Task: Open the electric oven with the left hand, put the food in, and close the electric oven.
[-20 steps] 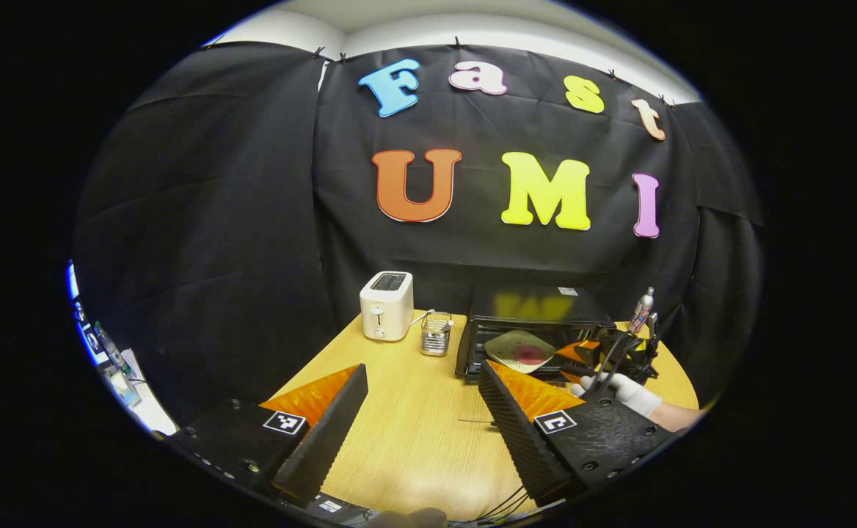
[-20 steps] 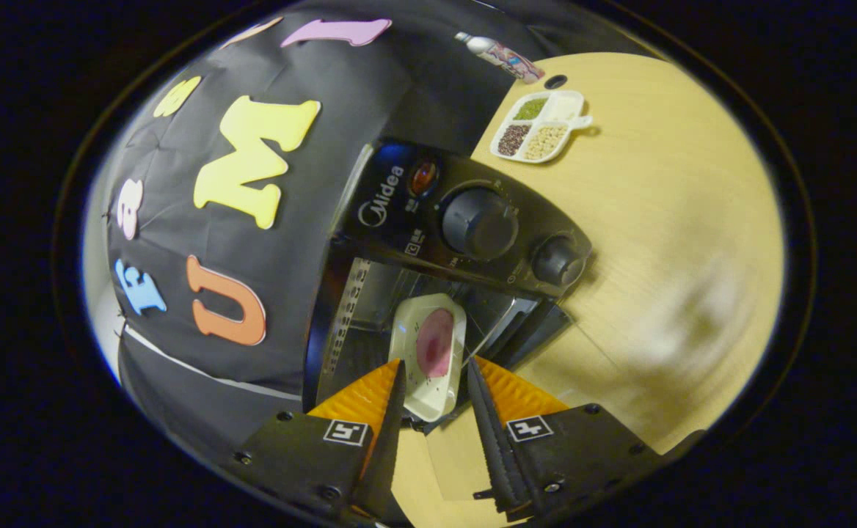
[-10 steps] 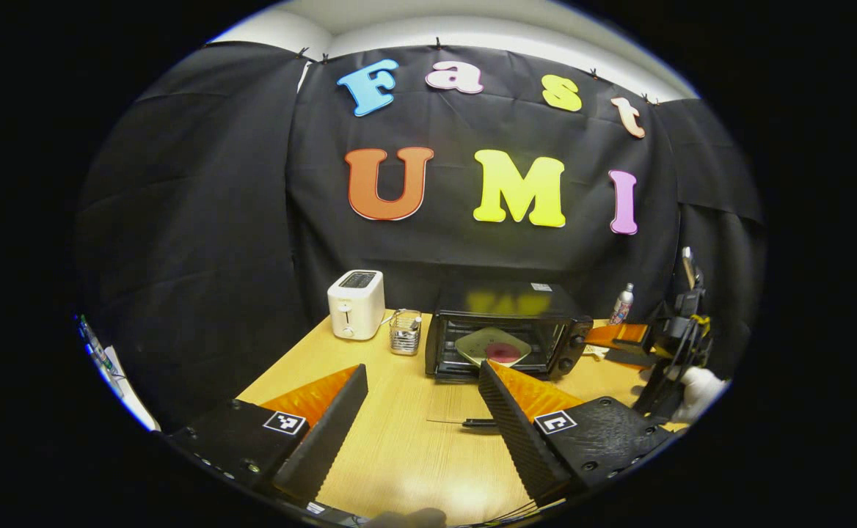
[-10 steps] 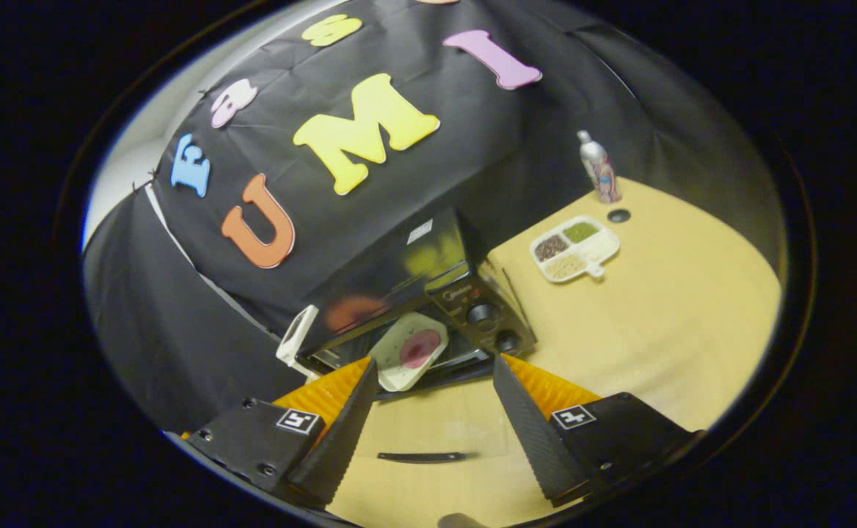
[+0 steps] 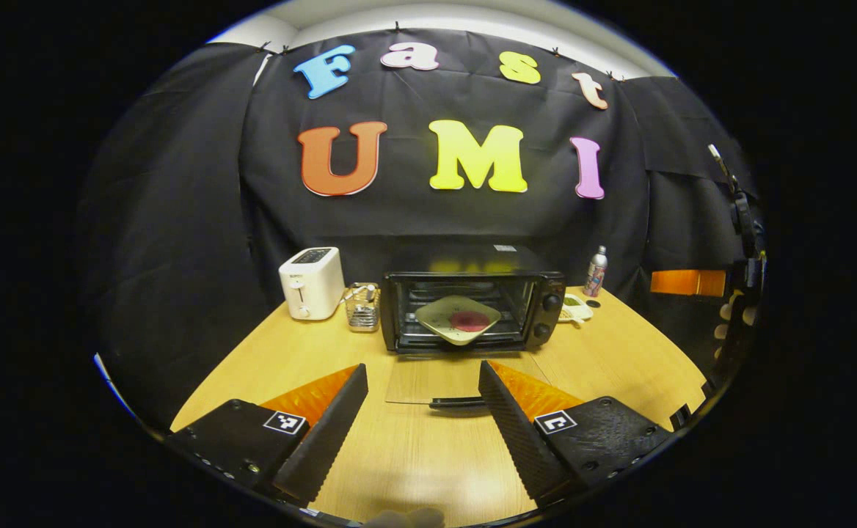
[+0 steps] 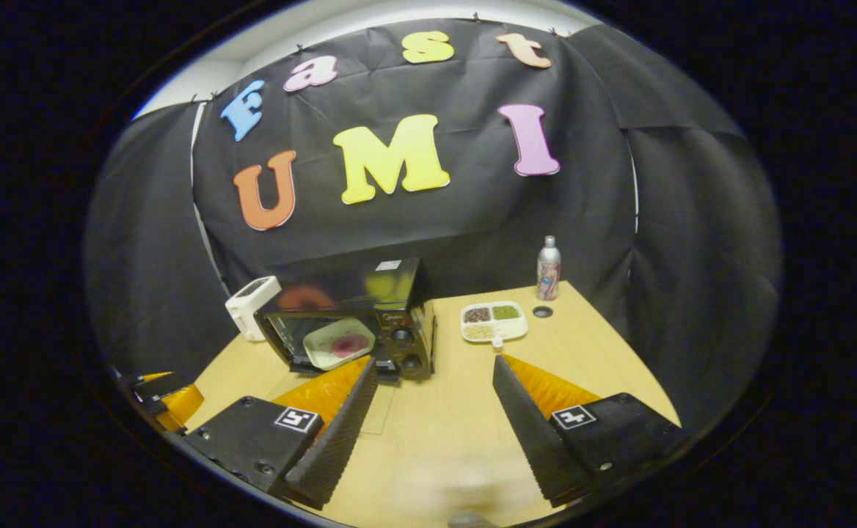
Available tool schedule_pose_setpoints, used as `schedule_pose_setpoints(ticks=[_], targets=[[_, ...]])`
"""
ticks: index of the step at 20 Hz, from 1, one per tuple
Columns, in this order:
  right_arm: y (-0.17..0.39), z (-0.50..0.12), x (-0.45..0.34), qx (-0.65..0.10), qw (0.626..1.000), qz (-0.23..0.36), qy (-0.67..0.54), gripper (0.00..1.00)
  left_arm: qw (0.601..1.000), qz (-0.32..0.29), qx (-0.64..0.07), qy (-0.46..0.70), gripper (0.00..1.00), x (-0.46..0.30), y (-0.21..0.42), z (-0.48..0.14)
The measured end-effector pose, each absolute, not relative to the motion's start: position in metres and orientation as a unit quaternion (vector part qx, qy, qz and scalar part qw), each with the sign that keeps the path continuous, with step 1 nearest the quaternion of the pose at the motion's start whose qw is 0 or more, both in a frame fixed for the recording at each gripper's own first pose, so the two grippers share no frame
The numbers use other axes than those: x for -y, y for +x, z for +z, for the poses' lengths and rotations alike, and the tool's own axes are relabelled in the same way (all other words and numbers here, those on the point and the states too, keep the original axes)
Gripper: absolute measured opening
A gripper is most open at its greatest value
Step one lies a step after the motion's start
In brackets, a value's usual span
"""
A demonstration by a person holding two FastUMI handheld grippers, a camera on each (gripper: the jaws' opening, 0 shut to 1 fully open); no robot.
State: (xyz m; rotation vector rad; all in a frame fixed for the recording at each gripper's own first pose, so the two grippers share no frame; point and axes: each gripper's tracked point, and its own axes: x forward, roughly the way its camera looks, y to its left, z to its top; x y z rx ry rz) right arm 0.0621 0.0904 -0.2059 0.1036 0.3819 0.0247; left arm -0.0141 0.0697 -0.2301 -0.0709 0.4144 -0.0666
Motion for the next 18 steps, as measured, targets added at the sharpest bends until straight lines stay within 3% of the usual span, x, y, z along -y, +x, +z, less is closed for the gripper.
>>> schedule_pose_setpoints(ticks=[1,2,12,13,18], targets=[[0.056,-0.204,-0.084,-0.188,0.982,0.008,0.035,1.00,0.976,-0.040,-0.214,-0.033,0.98,-0.062,-0.012,-0.241],[0.051,-0.203,-0.078,-0.187,0.982,0.006,0.021,0.96,0.974,-0.046,-0.221,-0.034,0.98,-0.053,-0.009,-0.253],[0.021,-0.195,-0.028,-0.203,0.979,-0.026,-0.006,0.96,0.942,-0.077,-0.322,-0.046,0.98,0.010,-0.006,-0.362],[0.019,-0.195,-0.024,-0.204,0.978,-0.031,-0.007,1.00,0.939,-0.081,-0.332,-0.044,0.98,0.014,-0.006,-0.371],[0.010,-0.195,-0.018,-0.208,0.977,-0.044,-0.011,0.96,0.930,-0.082,-0.356,-0.047,0.98,0.017,0.000,-0.397]])
